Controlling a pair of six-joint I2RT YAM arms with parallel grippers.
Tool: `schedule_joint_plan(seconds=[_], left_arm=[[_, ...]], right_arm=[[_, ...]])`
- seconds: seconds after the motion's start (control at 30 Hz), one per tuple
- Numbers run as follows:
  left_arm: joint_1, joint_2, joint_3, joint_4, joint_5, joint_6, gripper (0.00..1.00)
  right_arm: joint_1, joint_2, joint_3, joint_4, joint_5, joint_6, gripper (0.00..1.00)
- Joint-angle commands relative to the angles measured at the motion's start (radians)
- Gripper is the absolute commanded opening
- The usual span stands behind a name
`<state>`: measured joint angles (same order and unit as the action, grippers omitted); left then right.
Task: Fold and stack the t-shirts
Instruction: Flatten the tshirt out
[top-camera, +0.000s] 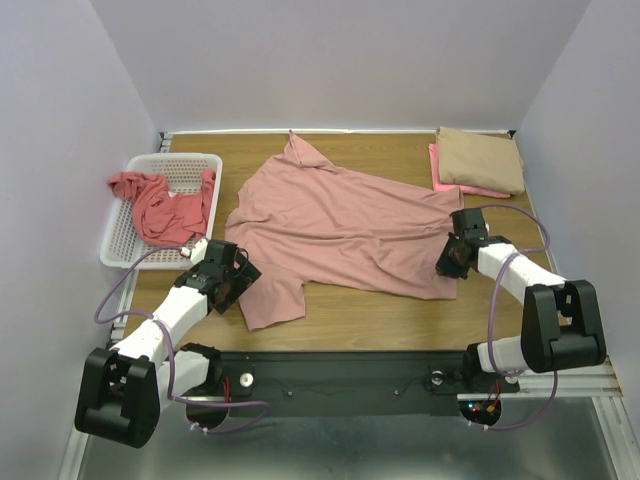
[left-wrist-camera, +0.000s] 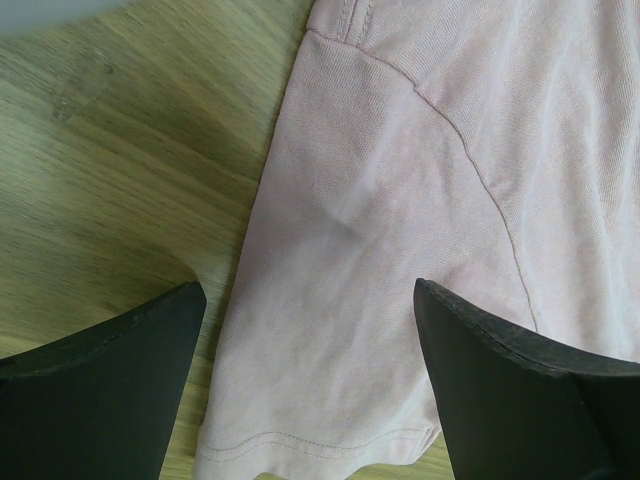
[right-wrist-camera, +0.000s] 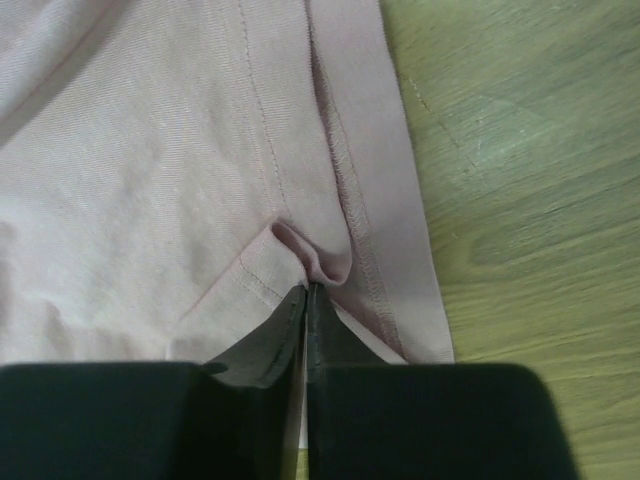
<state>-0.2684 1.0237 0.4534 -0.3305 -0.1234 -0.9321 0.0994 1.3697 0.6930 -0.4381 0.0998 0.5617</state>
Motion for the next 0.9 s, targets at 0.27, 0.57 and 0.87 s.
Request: schedule_joint_plan(seconds=[0.27,0.57,0.87], left_arm=[[-0.003,0.012,-0.012,-0.031,-0.005,0.009,0.98],[-0.003,0.013,0.018,-0.048,-0.022,0.013,0.98],[-0.003,0.059,0.044,-0.045,-0.03,0.012,0.98]], right_arm=[[0.002,-0.146,0.094,0.052,0.012,0.003,0.0],[0.002,-0.081,0.158,0.038,0.109,0.043,0.0],[0.002,0.032,0.232,0.039,0.178,0.046,0.0]])
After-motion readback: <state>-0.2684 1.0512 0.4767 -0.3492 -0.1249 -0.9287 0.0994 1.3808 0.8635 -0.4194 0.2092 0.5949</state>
